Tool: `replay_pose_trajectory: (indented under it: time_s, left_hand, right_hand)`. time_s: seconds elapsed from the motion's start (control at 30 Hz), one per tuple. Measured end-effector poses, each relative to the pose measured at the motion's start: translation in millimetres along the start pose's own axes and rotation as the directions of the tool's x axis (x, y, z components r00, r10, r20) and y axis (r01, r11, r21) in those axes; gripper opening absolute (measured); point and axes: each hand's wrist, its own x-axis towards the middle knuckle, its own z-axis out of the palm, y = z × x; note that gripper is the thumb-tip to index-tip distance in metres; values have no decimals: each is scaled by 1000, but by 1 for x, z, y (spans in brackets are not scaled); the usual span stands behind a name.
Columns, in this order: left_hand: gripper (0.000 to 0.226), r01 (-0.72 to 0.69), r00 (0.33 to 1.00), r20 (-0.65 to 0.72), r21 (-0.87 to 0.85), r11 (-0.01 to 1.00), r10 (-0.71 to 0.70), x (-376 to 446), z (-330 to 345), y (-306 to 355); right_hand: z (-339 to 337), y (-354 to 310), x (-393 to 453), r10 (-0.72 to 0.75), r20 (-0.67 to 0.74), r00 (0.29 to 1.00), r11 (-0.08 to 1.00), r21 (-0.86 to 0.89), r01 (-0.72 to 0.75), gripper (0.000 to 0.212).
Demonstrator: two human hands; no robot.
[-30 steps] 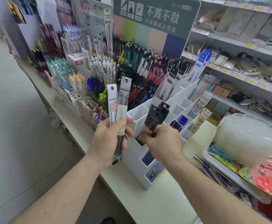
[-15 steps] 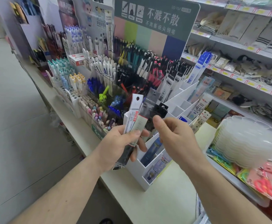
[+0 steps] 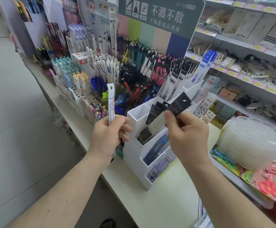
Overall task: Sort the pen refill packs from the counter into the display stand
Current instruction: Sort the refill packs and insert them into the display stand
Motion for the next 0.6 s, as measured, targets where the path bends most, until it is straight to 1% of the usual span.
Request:
replay_pose_trajectory:
  time_s: [0.03,0.1,0.17,0.2,0.27,0.33,0.47,0.6]
  left_hand:
    - [19,-9,1000,-5,10,1000,9,0,0,0]
    - [19,-22,1000,5,26,999,22,-1,-1,0]
    - [19,-42,999,25,46,998,41,-2,-1,-1]
    - [19,-56,998,38,67,996,54,-3,0,-1]
    - [19,-83,995,61,123,989,76,-4,1,-1]
    - [18,-104,993,76,171,980,92,-4,3,-1]
    - [14,-156,987,84,234,960,140,-4,9,3]
    - [19,-258,966,99,343,903,238,-4,13,5]
  right_hand:
    - [4,2,-2,-54,2,999,997,-49,54,44]
    - [14,5,-4,-128,60,990,979,-151,136,46]
    - [24,8,-7,-122,162,979,955,-249,160,51]
    - [27,11,-8,-96,212,972,945,-289,156,51]
    - [34,14,-9,-14,299,954,923,-363,127,43]
    - [38,9,-8,74,354,932,906,-415,85,36]
    - [40,1,-4,174,389,905,872,-488,42,40]
    - [27,3,-3,285,490,824,808,-585,69,47]
